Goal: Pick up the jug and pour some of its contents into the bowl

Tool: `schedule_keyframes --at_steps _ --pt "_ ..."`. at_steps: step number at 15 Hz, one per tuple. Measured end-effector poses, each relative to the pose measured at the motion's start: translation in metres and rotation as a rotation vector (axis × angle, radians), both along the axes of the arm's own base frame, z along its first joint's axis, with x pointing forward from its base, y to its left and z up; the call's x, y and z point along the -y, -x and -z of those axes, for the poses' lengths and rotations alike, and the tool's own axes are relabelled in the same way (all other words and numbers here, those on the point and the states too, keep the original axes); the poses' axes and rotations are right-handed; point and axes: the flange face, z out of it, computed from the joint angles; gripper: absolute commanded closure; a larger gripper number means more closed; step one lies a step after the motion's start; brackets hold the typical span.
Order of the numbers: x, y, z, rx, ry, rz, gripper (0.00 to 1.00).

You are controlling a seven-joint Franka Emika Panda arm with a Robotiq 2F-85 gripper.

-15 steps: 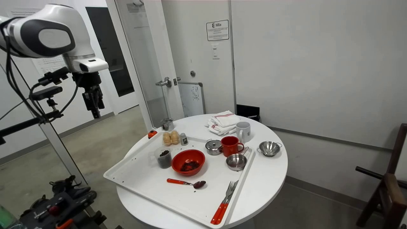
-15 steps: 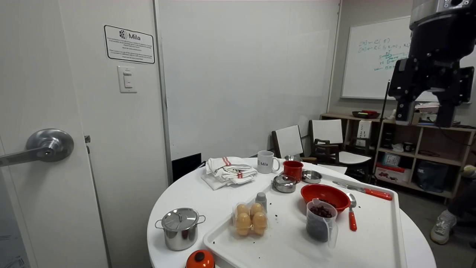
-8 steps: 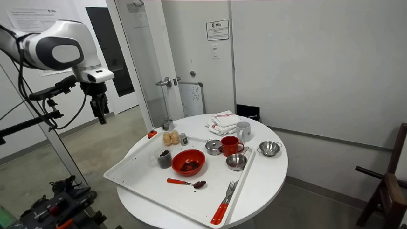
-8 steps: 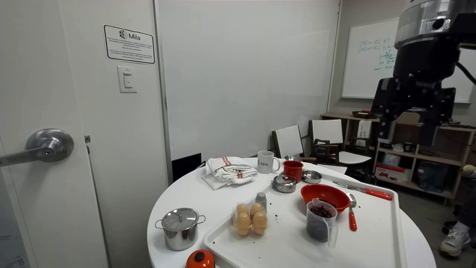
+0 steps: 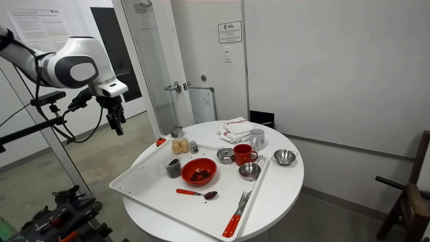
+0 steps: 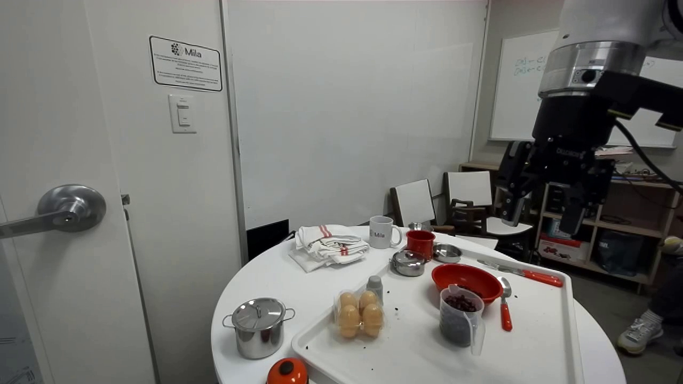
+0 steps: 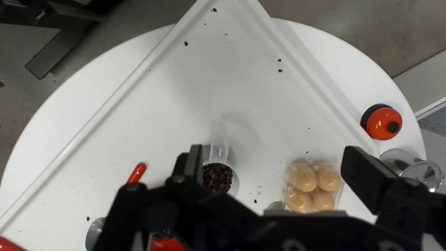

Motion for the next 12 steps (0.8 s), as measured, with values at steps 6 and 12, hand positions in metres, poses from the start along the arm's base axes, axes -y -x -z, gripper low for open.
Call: schedule_keyframes --at_steps 6,12 --pt "0.002 -0.002 0.004 -0.022 0.011 0.011 0.00" --pt "0.009 -0.046 0.042 -0.139 0.079 0.103 0.00"
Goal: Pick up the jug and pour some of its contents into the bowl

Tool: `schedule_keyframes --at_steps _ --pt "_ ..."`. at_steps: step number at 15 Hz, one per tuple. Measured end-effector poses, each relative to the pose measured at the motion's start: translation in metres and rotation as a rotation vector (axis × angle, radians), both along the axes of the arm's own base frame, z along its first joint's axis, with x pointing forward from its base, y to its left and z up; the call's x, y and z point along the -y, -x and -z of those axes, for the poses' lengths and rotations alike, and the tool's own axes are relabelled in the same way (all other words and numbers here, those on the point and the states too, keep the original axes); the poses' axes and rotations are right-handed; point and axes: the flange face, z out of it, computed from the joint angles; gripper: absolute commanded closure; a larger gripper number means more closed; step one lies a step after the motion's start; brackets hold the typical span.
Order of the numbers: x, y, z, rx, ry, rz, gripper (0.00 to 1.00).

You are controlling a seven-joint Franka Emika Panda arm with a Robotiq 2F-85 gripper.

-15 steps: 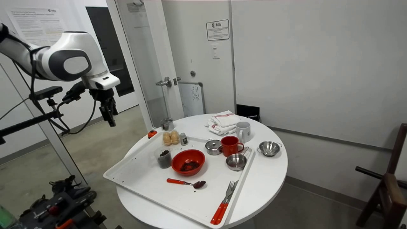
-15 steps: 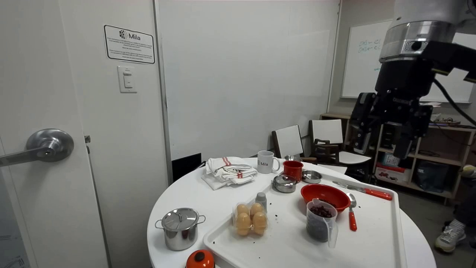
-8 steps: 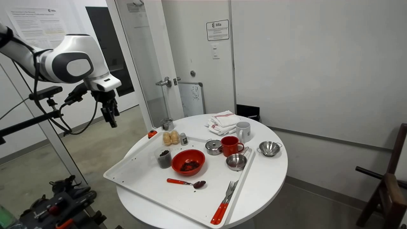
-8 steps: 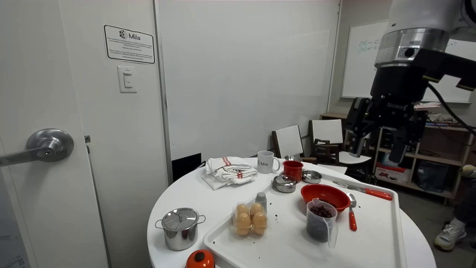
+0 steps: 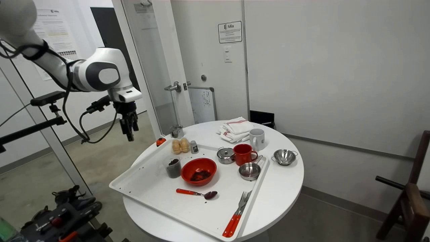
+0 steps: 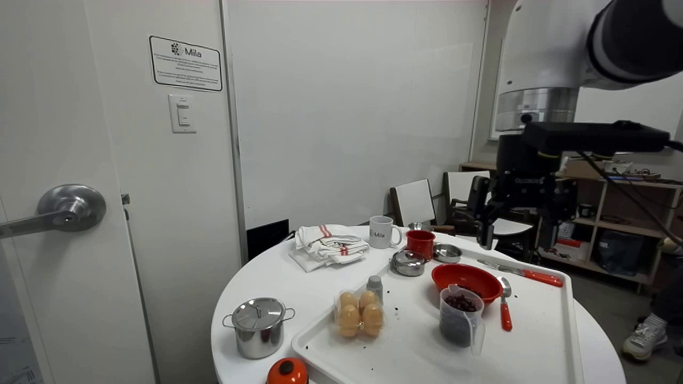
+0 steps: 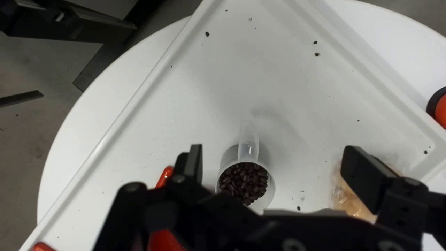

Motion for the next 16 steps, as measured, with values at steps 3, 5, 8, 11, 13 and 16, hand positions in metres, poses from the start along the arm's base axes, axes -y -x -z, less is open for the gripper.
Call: schedule_keyframes --at_steps 3,5,8,11,13,16 --pt "0.003 -0.024 0.028 -0.083 0.011 0.023 0.00" --pt "0.002 -0.035 0.048 -0.138 0.019 0.027 0.00" --pt "-0.001 -0.045 0.077 -0.178 0.024 0.031 0.00" --pt "-0.001 -0.055 0.099 -0.197 0.027 0.042 0.00" --pt "0.002 -0.061 0.108 -0.198 0.028 0.054 0.00" --pt "0.010 -0.068 0.118 -0.182 0.027 0.079 0.00"
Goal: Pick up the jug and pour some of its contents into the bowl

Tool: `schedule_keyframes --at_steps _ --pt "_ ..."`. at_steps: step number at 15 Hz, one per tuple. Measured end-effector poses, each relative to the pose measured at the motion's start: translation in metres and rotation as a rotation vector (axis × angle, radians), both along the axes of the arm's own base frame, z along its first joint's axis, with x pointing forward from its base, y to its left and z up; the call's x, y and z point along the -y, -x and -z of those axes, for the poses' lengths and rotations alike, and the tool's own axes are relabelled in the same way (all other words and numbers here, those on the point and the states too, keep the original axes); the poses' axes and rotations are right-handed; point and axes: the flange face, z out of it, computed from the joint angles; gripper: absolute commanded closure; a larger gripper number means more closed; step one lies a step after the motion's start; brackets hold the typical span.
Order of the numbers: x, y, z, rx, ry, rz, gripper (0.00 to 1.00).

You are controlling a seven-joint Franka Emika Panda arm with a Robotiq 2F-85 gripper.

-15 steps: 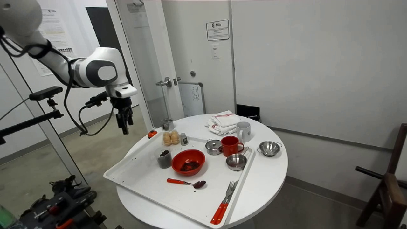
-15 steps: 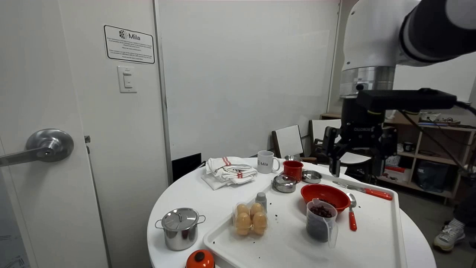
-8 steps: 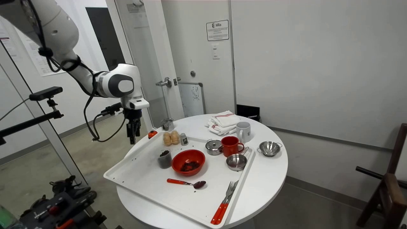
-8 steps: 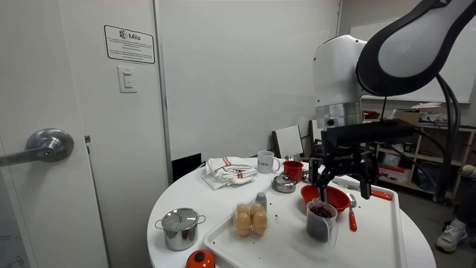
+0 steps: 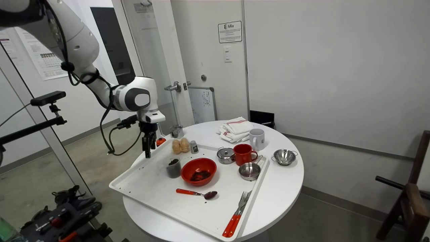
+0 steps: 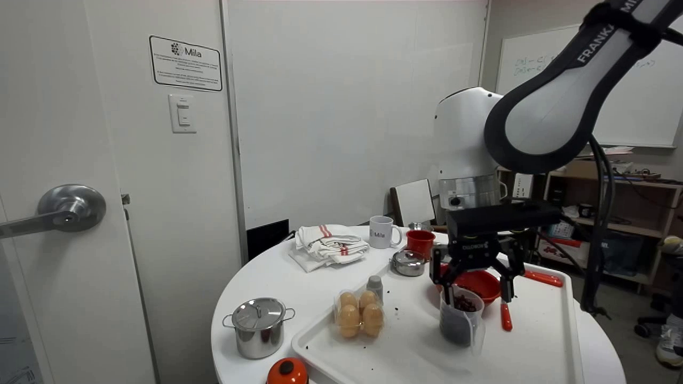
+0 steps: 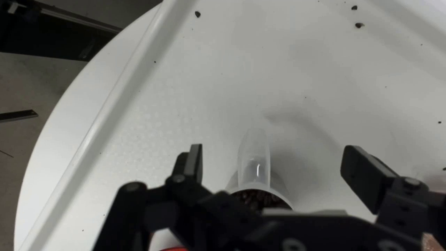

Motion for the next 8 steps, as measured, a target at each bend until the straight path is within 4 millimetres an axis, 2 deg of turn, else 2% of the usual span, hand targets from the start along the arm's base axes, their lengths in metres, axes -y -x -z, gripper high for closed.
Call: schedule_keyframes --at_steps 8 --pt "0.013 0.001 0.027 -0.028 0.010 0.031 0.00"
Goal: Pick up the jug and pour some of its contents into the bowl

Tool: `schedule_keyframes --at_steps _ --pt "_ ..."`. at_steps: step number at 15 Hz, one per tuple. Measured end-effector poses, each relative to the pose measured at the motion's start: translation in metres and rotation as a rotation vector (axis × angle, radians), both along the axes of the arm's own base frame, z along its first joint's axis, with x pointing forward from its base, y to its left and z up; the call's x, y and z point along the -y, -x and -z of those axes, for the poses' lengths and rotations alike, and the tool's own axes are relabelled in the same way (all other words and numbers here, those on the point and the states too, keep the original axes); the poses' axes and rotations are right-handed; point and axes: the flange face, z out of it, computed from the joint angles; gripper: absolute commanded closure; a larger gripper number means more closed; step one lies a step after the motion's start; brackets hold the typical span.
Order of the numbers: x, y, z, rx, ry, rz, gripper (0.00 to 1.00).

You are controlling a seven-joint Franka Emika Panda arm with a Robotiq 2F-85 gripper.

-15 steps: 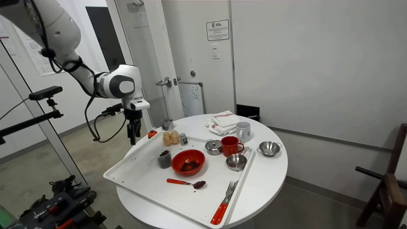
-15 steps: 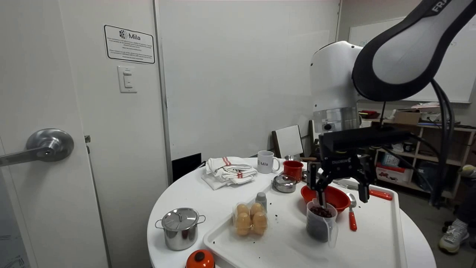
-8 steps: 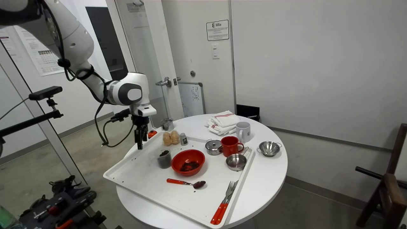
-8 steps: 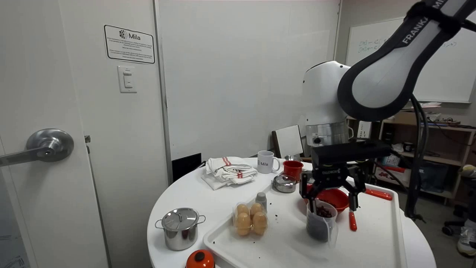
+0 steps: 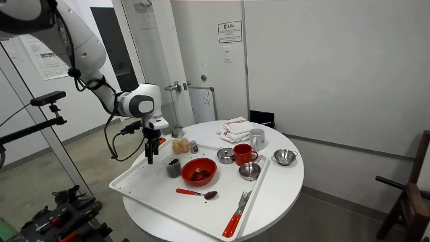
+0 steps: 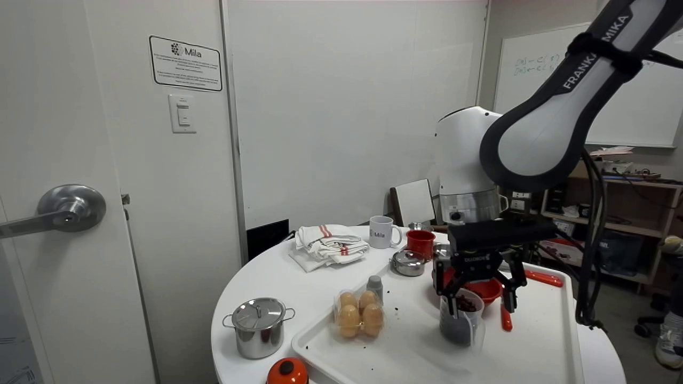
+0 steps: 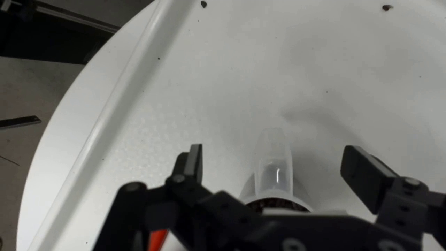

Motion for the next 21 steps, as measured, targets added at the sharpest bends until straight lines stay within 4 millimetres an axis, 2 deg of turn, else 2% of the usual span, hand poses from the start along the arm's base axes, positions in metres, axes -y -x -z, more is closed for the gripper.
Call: schedule_keyframes --at_steps 4,5,6,7,9,16,21 --pt "0.000 0.003 0.011 -0.020 0.001 -0.010 0.00" --pt "0.001 0.003 0.014 -0.023 0.002 -0.011 0.03" --pt "0.001 0.004 0.016 -0.026 0.002 -0.010 0.26" --pt "0.001 0.003 0.018 -0.027 0.003 -0.009 0.28" --pt "0.002 0.002 0.020 -0.028 0.004 -0.008 0.38" --pt "0.001 -0.002 0.023 -0.025 0.004 -0.009 0.92" --pt "-0.001 -0.003 0.022 -0.022 0.005 -0.011 0.89"
